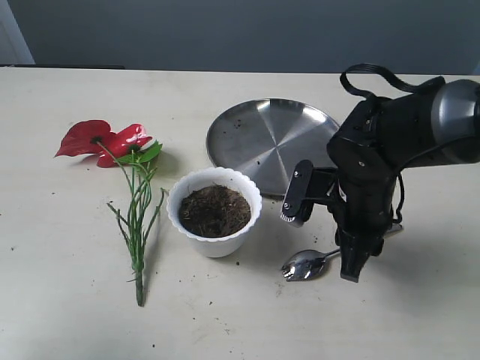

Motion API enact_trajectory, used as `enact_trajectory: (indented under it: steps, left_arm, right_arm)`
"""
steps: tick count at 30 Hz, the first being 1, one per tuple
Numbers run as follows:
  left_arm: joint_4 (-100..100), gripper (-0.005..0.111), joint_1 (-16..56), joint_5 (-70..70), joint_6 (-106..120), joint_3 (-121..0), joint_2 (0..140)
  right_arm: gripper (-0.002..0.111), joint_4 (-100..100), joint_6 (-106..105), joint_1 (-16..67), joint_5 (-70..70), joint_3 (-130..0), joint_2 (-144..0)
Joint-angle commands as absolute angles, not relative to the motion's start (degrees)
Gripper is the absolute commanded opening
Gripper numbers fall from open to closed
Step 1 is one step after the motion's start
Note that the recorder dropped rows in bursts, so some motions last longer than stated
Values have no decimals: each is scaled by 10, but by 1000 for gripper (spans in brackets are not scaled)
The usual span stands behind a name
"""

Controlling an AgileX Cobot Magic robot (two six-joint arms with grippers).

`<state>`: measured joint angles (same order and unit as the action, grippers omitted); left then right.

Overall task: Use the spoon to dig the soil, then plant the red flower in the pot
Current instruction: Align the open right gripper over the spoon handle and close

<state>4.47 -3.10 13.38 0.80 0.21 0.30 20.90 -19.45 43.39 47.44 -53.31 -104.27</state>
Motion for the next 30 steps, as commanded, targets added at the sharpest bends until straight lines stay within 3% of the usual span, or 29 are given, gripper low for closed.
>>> enact_trajectory:
  steps: [1, 12, 20, 30]
  left_arm:
    - [40, 0, -27, 133, 6, 0, 0]
    - [40, 0, -27, 133, 6, 0, 0]
    - [40, 0, -27, 133, 6, 0, 0]
    - [40, 0, -27, 133, 6, 0, 0]
  right_arm:
    - [45, 235, -212, 434, 468, -532, -1056]
    - [43, 279, -212, 434, 445, -532, -1125]
    - [0, 224, -210, 434, 438, -532, -1158]
    - [-1, 131, -207, 435, 435, -532, -1152]
